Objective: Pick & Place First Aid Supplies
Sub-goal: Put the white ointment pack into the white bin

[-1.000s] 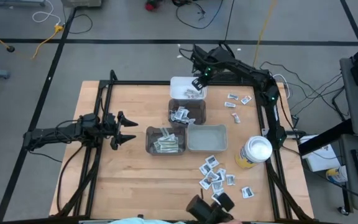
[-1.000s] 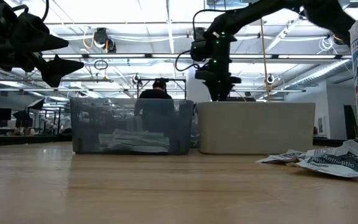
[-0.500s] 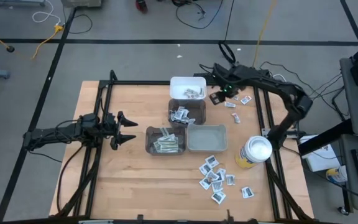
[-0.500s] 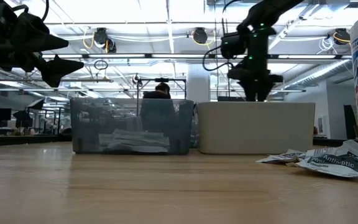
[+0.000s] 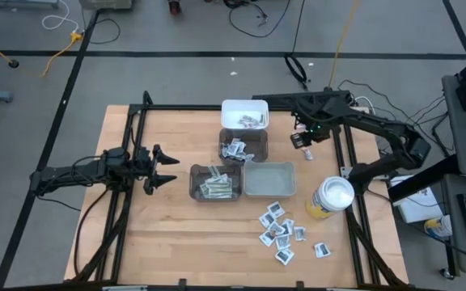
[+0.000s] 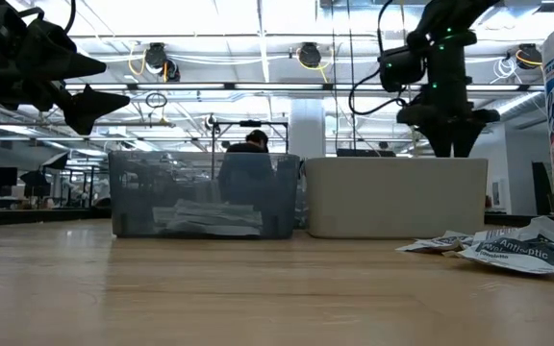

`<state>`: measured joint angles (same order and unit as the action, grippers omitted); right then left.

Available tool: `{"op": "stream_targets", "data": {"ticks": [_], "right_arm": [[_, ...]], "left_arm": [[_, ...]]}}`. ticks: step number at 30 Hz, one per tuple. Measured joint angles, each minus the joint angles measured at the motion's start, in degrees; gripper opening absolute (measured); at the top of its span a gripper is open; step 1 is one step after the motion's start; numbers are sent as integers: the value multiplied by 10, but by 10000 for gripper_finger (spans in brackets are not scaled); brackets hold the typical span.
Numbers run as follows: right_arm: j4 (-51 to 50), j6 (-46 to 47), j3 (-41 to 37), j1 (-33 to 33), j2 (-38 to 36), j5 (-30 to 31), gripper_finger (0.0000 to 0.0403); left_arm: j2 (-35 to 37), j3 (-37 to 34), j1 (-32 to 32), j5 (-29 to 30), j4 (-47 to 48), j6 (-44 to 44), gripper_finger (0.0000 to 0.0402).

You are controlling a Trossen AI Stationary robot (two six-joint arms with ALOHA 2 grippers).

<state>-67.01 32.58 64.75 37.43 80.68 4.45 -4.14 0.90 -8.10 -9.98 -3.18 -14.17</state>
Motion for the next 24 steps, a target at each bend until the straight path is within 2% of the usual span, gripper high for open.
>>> {"op": "stream_targets", "data": {"ticks": [7, 24], "right_arm": [[18, 0, -37, 0, 14, 0, 166], [165, 8, -143, 0, 74, 0, 166]], "left_arm": [[0, 0, 0, 0, 0, 0, 310], [0, 0, 0, 0, 0, 0, 310]]}}
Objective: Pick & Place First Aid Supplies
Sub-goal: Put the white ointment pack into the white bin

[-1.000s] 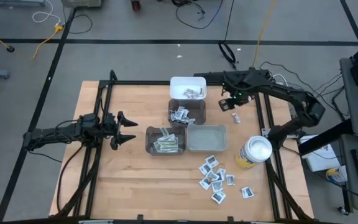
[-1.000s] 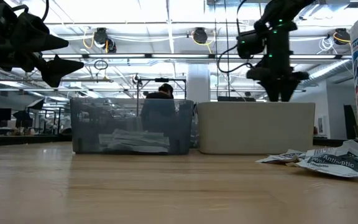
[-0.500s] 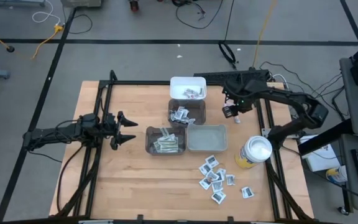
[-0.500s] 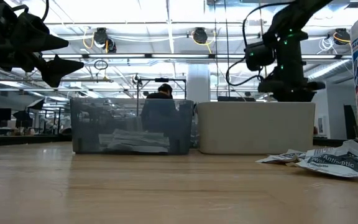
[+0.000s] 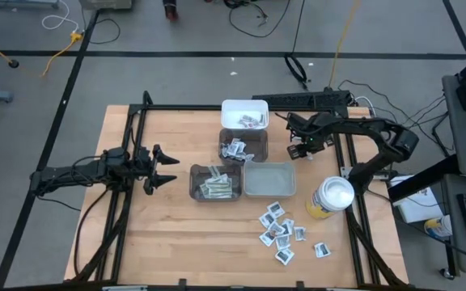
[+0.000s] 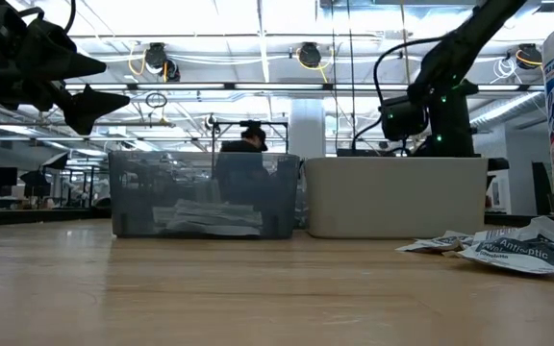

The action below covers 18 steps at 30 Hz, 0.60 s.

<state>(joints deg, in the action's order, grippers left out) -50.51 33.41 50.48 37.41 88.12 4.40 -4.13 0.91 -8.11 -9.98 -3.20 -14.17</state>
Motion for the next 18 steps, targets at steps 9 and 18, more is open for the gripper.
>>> {"op": "stream_targets", "data": {"ticks": [9, 18], "right_arm": [[44, 4, -32, 1, -1, 0, 123], [47, -12, -35, 1, -1, -2, 24]], "left_arm": [[0, 0, 0, 0, 0, 0, 310], [0, 0, 0, 0, 0, 0, 310]]}}
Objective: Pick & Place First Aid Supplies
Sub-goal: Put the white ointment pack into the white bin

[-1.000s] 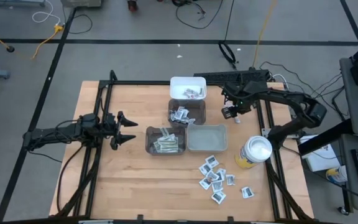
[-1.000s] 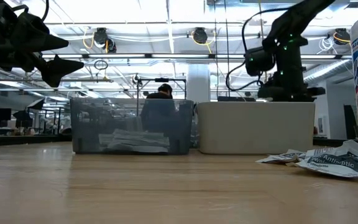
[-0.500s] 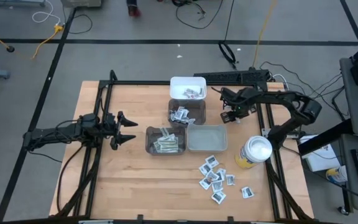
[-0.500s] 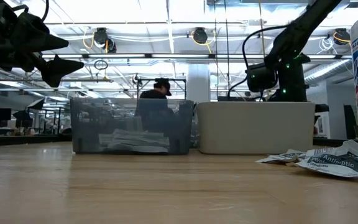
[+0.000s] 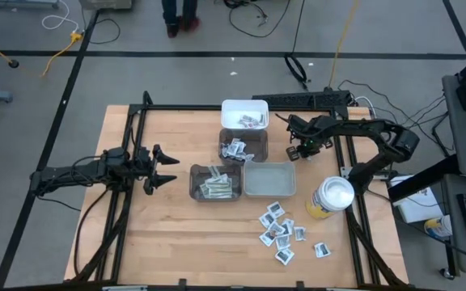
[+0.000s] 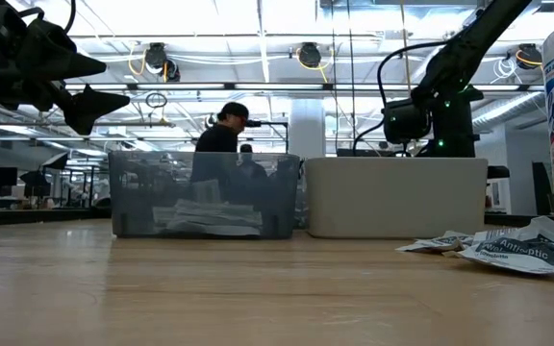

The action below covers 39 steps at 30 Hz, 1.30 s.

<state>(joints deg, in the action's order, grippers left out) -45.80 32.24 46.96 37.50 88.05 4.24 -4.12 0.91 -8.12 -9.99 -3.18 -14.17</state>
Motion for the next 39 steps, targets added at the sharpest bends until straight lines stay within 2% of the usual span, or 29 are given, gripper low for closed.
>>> {"op": "stream_targets", "data": {"ticks": [3, 11, 22, 30, 39], "right_arm": [[0, -1, 0, 0, 0, 2, 5], [-24, -15, 13, 0, 3, 2, 3], [-201, -117, 177, 18, 2, 2, 1], [-308, -161, 261, 42, 2, 2, 1], [-319, -222, 409, 40, 124, 1, 1]], "left_arm": [[0, 0, 0, 0, 0, 0, 310], [0, 0, 0, 0, 0, 0, 310], [0, 0, 0, 0, 0, 0, 310], [0, 0, 0, 0, 0, 0, 310], [0, 0, 0, 0, 0, 0, 310]]}}
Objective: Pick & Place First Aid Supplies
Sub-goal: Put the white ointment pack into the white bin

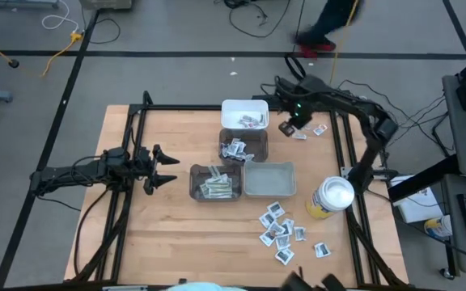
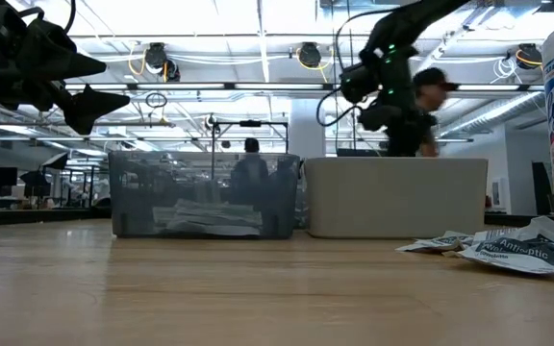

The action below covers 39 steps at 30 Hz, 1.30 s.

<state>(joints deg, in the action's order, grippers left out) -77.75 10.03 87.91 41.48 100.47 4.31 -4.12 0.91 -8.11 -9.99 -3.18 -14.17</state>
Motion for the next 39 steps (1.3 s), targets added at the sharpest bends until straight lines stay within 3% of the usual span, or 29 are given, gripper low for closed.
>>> {"op": "stream_targets", "data": {"ticks": [14, 22, 30, 39], "right_arm": [[-62, -80, 317, -10, 222, -14, 0], [-76, -114, 447, -26, 303, -31, 0], [-72, -116, 453, -27, 307, -31, 0], [19, -141, 398, -54, 307, -31, 0]], "left_arm": [[0, 0, 0, 0, 0, 0, 310], [0, 0, 0, 0, 0, 0, 310], [0, 0, 0, 0, 0, 0, 310], [0, 0, 0, 0, 0, 0, 310]]}}
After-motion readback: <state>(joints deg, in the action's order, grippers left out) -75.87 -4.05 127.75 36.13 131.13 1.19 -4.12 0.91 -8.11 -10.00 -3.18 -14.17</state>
